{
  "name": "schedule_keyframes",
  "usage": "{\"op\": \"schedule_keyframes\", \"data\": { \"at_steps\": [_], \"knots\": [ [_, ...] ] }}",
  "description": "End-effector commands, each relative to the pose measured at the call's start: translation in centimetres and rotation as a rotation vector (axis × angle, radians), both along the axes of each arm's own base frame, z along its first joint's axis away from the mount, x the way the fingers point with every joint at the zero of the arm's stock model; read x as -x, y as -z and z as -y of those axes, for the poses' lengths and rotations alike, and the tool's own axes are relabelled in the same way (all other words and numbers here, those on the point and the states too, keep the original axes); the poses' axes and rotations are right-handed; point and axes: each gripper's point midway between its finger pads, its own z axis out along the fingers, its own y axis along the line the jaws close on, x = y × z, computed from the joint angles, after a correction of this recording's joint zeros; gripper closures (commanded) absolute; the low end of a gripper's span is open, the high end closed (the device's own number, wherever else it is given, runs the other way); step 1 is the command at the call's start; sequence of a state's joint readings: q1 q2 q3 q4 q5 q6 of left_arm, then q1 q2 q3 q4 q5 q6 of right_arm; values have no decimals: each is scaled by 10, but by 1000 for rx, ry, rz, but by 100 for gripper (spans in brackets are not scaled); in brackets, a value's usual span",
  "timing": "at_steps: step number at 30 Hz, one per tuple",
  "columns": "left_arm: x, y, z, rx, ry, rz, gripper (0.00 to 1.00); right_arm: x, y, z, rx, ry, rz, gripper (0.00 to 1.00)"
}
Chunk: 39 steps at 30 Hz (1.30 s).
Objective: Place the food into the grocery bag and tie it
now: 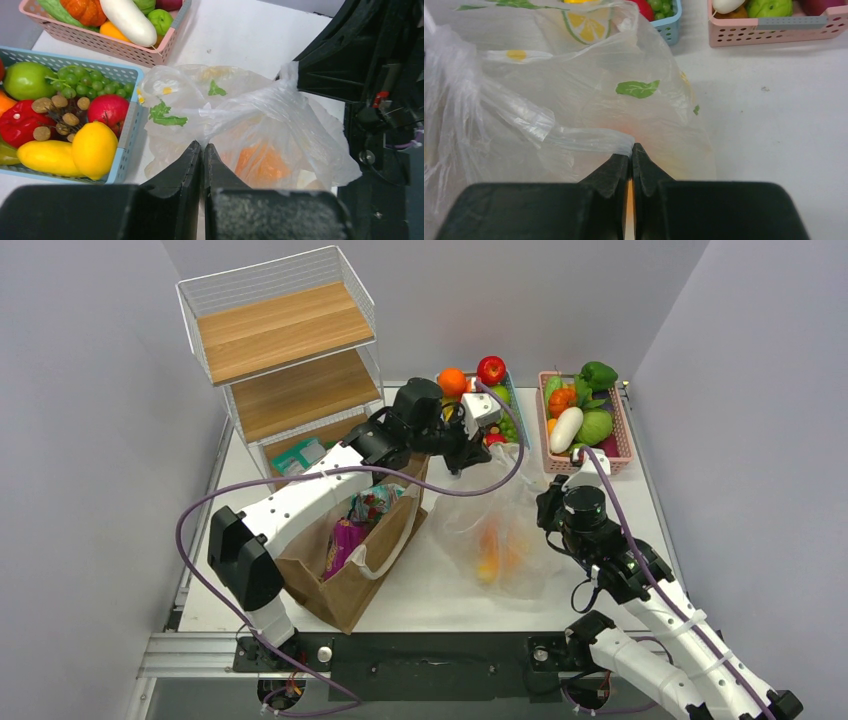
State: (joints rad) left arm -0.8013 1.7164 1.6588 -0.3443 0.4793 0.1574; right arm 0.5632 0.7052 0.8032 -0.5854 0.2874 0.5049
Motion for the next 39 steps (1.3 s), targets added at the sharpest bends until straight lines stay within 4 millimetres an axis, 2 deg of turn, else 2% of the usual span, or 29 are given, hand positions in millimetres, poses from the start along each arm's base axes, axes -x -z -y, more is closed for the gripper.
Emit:
{"op": "schedule_keyframes", "data": {
  "at_steps": [1, 4, 10, 14, 18, 22, 23, 24, 25, 26, 32, 39],
  "knots": [
    [13, -19, -11, 3, 1, -72, 100, -8, -21, 17, 35, 92, 50, 100],
    [25, -13, -23, -27, 3, -113, 100, -10, -22, 26, 67, 134, 48, 100],
    [29, 12, -50, -111, -65, -230, 100, -11, -20, 38, 100, 190, 32, 100],
    [32, 18, -64, -136, -82, -324, 100, -12, -17, 45, 123, 223, 12, 100],
    [35, 19, -74, -138, -90, -335, 100, -14, -13, 49, 140, 241, -11, 100],
    [27, 19, -84, -123, -156, -325, 100, -13, -11, 53, 153, 250, -22, 100],
    [25, 15, -85, -104, -176, -322, 100, -13, -8, 55, 161, 258, -29, 100],
    [21, 20, -90, -102, -227, -348, 100, -12, -7, 57, 167, 264, -34, 100],
    [18, 11, -91, -67, -247, -328, 100, -12, -2, 61, 174, 277, -47, 100],
    [17, 17, -95, -61, -287, -358, 100, -12, 0, 62, 175, 282, -55, 100],
    [26, 22, -125, -12, -409, -408, 100, -14, 26, 66, 136, 293, -115, 100],
    [32, 43, -164, 16, -608, -418, 100, -15, 54, 70, 125, 332, -176, 100]
  ]
}}
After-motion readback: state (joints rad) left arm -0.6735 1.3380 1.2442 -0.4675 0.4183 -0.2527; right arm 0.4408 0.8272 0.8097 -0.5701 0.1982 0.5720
